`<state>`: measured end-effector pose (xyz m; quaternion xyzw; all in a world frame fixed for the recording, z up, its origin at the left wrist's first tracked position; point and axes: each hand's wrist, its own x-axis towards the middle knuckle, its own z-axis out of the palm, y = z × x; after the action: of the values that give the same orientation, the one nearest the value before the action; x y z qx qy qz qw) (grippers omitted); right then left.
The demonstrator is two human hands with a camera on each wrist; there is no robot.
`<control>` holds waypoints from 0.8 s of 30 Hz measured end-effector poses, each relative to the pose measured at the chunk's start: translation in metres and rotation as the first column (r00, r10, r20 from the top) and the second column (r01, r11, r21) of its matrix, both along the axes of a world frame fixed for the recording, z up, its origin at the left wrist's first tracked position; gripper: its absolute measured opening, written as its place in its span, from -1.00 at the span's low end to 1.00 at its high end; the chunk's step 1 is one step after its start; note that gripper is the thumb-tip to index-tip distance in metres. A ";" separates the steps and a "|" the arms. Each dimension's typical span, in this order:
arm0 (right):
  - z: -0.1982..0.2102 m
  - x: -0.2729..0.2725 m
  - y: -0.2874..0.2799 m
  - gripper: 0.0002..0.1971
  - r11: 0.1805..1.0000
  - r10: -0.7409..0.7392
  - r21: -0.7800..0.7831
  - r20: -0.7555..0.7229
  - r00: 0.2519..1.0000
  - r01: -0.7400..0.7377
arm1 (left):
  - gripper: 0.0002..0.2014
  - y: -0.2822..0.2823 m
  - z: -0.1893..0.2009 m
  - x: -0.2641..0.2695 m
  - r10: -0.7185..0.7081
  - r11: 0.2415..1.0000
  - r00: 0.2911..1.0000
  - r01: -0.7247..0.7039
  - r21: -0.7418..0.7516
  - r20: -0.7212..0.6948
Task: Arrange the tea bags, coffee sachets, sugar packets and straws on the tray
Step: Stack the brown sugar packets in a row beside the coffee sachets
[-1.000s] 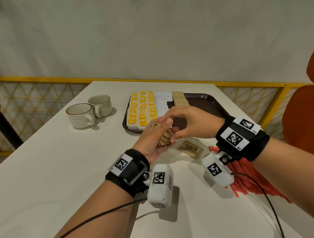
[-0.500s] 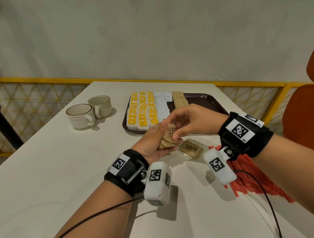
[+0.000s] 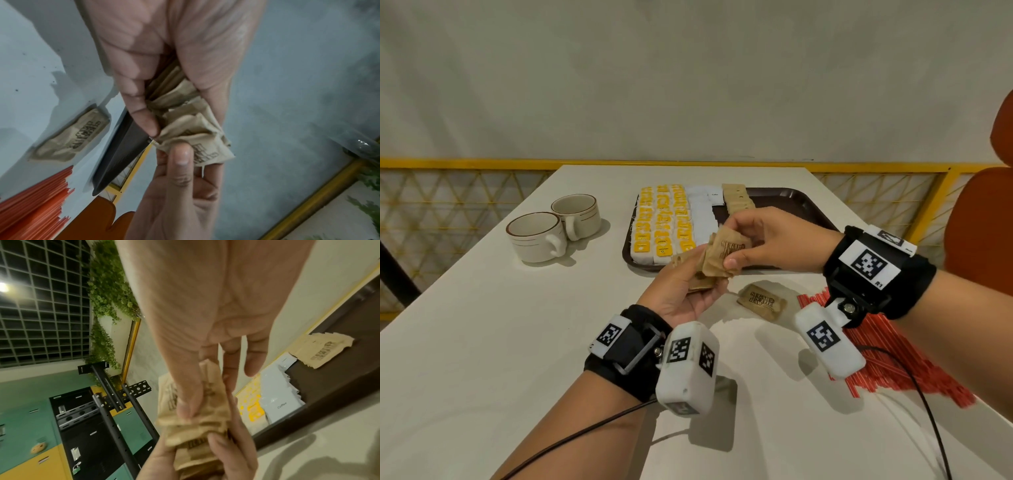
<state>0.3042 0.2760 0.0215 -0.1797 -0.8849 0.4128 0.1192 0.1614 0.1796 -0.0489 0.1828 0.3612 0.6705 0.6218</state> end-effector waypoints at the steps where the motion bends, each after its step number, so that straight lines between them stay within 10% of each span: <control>1: 0.000 0.002 0.001 -0.81 0.999 -0.016 -0.051 -0.055 0.998 0.013 | -0.79 -0.001 0.000 -0.001 0.005 1.000 1.000 -0.005 -0.006 0.005; 6: 0.011 0.018 0.033 -0.80 0.925 -0.259 -0.321 -0.147 0.955 0.202 | -0.72 0.002 -0.003 -0.003 0.061 0.997 0.998 -0.061 -0.047 0.002; 13: -0.006 0.015 0.105 -0.79 0.848 -0.450 -0.240 0.144 0.881 0.472 | -0.79 0.021 0.009 -0.002 -0.018 0.996 0.999 0.021 -0.084 0.031; 24: -0.034 -0.016 0.157 -0.76 0.860 -0.454 -0.132 0.240 0.858 0.493 | -0.70 0.095 0.030 -0.010 -0.014 0.976 0.959 -0.049 -0.212 -0.283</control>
<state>0.2882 0.4332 -0.0122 -0.4436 -0.7772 0.4324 0.1103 0.1512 0.2750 -0.0191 0.2046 0.5190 0.5995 0.5739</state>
